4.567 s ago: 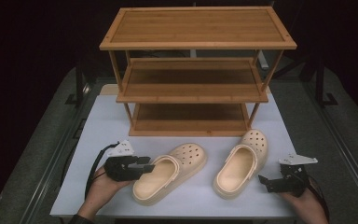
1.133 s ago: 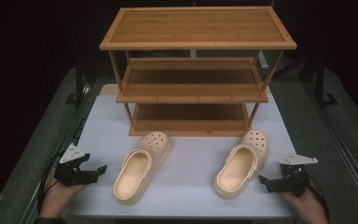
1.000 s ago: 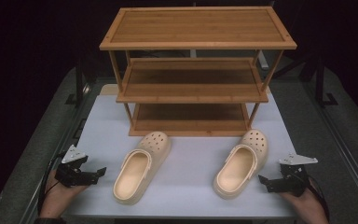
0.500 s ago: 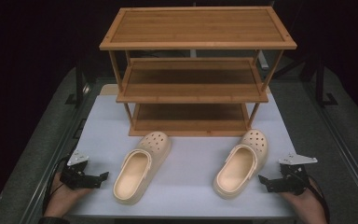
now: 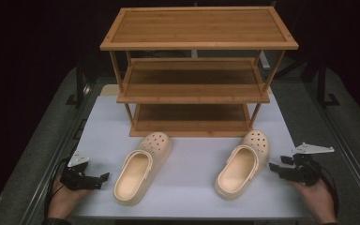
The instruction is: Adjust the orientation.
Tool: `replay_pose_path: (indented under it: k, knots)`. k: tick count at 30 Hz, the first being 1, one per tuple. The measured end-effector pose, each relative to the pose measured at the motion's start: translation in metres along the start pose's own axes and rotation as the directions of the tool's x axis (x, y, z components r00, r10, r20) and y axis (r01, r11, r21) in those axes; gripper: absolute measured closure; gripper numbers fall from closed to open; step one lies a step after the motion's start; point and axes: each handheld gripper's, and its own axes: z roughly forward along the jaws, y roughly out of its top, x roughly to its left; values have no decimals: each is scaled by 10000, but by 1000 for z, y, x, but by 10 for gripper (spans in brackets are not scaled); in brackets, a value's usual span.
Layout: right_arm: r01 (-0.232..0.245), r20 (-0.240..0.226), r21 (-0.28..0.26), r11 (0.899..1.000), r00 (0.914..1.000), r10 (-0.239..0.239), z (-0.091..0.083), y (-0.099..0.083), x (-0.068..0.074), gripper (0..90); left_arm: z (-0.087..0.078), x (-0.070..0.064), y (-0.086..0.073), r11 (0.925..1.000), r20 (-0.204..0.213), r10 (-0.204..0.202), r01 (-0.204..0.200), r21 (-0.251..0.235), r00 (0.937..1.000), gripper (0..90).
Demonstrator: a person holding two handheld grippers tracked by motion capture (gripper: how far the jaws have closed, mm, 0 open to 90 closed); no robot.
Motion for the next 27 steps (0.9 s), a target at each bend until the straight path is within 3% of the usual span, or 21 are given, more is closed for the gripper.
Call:
replay_pose_path:
  k: [1,5,7,16,22,27]
  knots:
    - [0,0,0,10000,10000,0,0,0,0,472,0,0,0,10000,0,0,0,0,10000,0]
    - [297,168,-499,9983,9994,-289,-5,15,-8,797,0,0,0,10000,-6,-18,18,-26,10000,0]
    - [299,114,-611,9977,9995,-292,-4,25,-13,897,0,0,0,10000,13,-36,36,-16,10000,0]
    - [519,-2,-792,9955,9986,-521,14,61,-29,900,0,0,0,10000,18,-24,24,6,10000,0]
    - [633,-150,-690,9956,9978,-645,36,82,-39,900,0,0,0,10000,28,-54,54,32,10000,0]
    - [676,-255,-628,9957,9973,-693,50,87,-43,900,0,1,0,10000,34,-58,58,37,10000,0]
